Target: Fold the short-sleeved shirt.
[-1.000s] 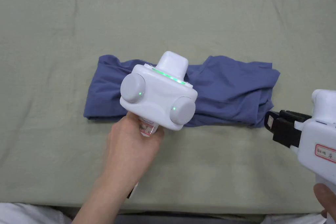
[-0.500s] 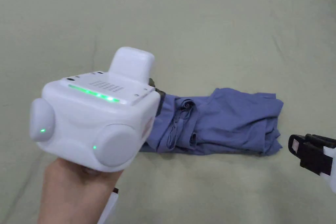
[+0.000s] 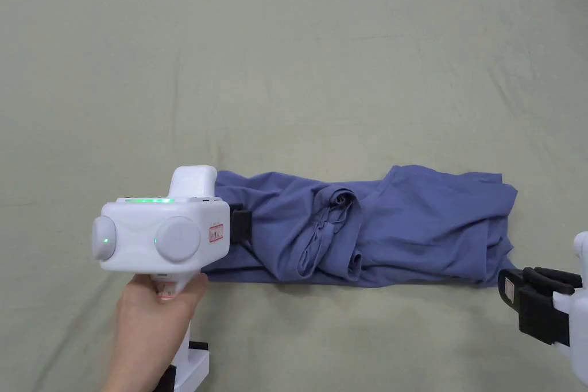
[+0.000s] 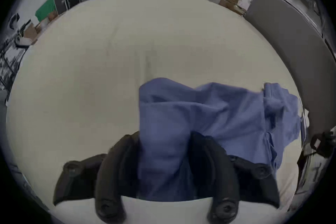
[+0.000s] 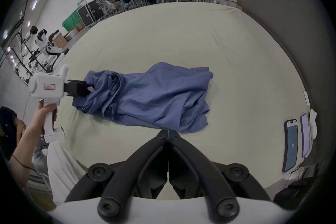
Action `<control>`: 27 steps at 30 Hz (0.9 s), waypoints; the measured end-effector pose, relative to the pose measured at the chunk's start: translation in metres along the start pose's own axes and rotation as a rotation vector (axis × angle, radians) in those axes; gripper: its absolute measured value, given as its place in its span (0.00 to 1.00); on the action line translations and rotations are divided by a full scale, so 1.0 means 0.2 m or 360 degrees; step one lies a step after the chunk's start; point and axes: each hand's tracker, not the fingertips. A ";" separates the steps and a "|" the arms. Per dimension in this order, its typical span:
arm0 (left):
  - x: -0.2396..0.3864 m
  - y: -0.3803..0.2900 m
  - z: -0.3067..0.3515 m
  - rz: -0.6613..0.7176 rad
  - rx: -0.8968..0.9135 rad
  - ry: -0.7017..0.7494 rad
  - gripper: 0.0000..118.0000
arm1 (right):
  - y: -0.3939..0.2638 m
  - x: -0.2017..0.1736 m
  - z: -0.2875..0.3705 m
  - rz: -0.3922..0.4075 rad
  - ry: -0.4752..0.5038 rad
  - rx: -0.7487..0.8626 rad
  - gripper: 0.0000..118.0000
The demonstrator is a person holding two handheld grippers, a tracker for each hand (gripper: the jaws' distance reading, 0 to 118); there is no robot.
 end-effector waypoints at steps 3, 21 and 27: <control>-0.04 -0.02 0.11 -0.0072 0.0063 -0.0108 0.09 | 0.00 0.00 -0.04 0.0011 -0.0017 -0.0043 0.02; -0.30 0.11 0.56 -0.0085 0.0072 0.0532 0.09 | 0.06 -0.07 -0.05 0.0062 0.0007 -0.0003 0.02; 0.23 0.19 0.43 -0.0254 0.0028 0.0232 0.09 | 0.07 -0.02 0.00 0.0061 0.0001 0.0020 0.02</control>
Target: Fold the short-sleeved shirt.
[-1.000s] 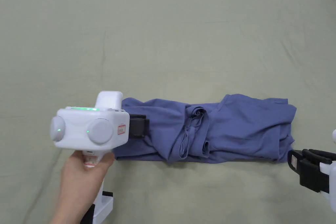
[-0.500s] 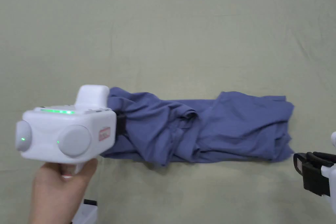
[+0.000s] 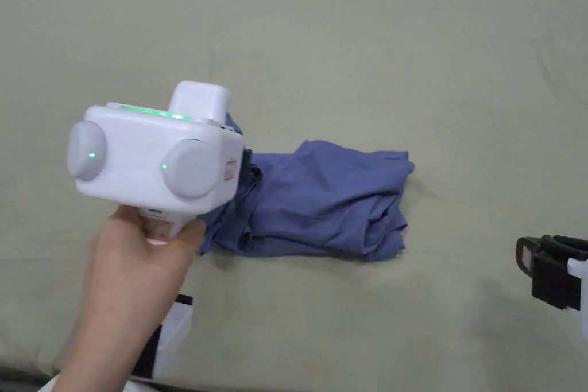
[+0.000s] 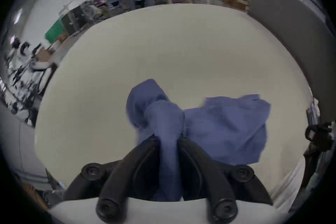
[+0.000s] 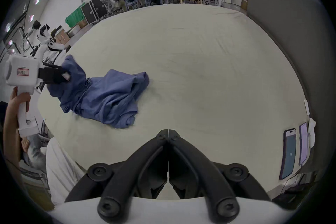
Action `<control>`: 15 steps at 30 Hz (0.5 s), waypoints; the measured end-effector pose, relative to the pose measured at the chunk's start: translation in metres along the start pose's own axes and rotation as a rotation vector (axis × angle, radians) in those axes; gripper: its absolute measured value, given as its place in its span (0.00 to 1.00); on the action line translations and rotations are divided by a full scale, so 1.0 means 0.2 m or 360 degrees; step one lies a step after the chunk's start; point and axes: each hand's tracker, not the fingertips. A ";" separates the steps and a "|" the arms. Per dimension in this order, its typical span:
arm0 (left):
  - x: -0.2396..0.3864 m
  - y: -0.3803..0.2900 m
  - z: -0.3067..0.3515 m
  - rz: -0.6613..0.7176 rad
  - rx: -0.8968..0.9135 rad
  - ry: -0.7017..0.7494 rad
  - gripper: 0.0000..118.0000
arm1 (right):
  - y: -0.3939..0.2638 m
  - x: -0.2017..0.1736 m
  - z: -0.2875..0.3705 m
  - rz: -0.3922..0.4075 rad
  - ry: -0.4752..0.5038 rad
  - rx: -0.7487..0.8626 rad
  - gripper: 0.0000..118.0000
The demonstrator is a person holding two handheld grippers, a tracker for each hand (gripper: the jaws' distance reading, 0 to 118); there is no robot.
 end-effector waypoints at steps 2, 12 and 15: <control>0.22 0.03 -0.10 -0.0109 -0.0024 -0.0132 0.09 | -0.02 0.06 0.02 -0.0027 -0.0018 0.0011 0.02; 0.41 0.08 -0.26 -0.0073 -0.0157 -0.0599 0.77 | -0.12 0.31 0.09 -0.0189 -0.0124 0.0001 0.02; 0.23 0.10 0.00 -0.0018 0.0078 -0.0533 0.77 | -0.14 0.36 0.08 -0.0237 -0.0126 0.0006 0.02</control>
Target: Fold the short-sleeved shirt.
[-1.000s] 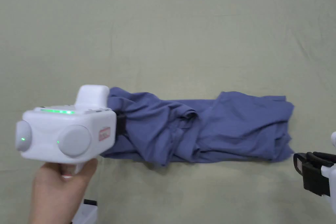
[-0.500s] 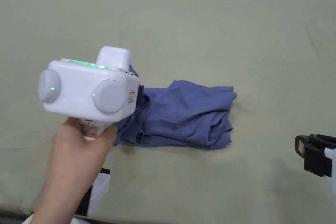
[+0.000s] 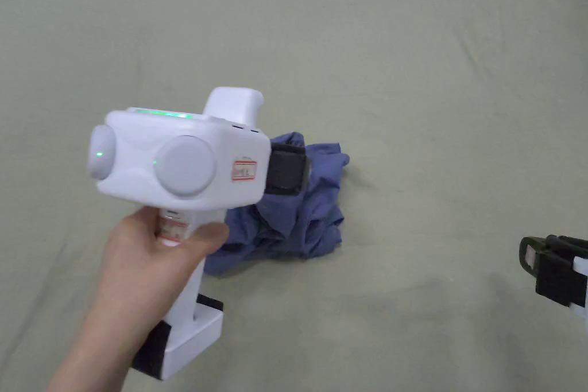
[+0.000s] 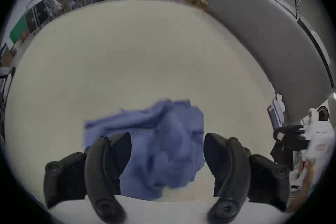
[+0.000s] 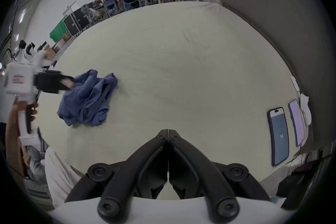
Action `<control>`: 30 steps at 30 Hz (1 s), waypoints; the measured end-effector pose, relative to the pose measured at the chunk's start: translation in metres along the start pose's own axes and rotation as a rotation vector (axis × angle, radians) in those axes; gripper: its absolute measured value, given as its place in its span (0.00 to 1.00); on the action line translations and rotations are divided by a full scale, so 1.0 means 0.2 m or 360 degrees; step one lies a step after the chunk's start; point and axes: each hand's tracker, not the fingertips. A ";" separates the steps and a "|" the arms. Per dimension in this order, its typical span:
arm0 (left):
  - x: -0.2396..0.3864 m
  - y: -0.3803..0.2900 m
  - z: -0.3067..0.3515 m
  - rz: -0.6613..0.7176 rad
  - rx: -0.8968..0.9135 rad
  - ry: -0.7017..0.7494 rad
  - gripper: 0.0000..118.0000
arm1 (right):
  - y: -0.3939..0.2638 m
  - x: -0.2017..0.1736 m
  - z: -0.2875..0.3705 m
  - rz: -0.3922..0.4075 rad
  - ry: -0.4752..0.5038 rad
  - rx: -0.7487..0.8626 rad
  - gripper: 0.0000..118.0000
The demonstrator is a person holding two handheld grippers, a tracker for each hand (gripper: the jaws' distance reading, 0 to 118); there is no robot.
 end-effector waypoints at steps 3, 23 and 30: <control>-0.10 -0.02 0.25 -0.0082 0.0258 -0.0034 0.77 | -0.01 0.01 -0.02 -0.0032 0.0009 -0.0012 0.02; 0.41 -0.19 -0.47 -0.0273 -0.0109 -0.0169 0.00 | -0.04 -0.07 -0.18 -0.0025 0.0041 -0.0170 0.02; 0.20 -0.26 0.03 -0.0102 0.0164 -0.0260 0.00 | 0.11 -0.32 -0.12 0.0154 0.0138 -0.0018 0.02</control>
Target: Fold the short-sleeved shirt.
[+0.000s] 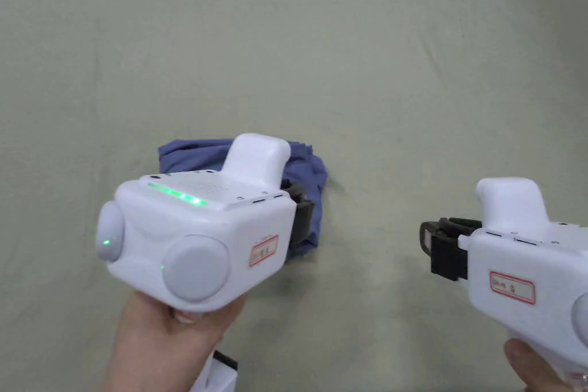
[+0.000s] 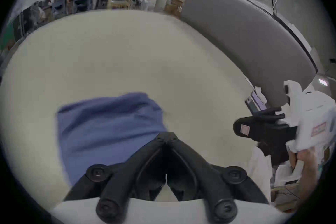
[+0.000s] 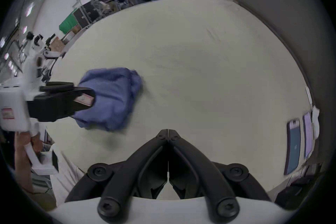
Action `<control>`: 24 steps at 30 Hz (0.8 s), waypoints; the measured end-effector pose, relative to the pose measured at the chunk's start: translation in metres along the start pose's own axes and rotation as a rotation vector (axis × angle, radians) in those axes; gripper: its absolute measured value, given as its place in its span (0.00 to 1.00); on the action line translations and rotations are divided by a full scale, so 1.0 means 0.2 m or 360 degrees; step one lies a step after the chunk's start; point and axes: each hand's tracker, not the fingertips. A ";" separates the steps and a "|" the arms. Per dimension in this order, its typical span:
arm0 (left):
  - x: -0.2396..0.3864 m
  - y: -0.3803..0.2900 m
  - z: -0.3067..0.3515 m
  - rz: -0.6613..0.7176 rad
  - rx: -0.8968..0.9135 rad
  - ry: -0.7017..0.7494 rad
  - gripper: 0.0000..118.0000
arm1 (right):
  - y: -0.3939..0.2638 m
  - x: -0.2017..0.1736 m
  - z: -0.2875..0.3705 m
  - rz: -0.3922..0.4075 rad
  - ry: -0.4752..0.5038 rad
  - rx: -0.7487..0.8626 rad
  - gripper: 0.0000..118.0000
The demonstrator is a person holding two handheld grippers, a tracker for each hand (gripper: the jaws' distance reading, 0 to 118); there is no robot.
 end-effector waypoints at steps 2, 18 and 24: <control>-0.09 0.01 0.20 -0.0003 0.0072 0.0159 0.00 | 0.07 -0.11 0.00 0.0091 0.0054 0.0038 0.02; -0.79 -0.15 0.29 0.0393 0.0010 0.0164 0.22 | 0.24 -0.53 -0.81 0.0389 0.0165 -0.0091 0.02; -1.00 -0.15 -0.05 0.0871 -0.0177 -0.0246 0.94 | 0.28 -0.44 -0.76 0.0305 0.0304 -0.0137 0.02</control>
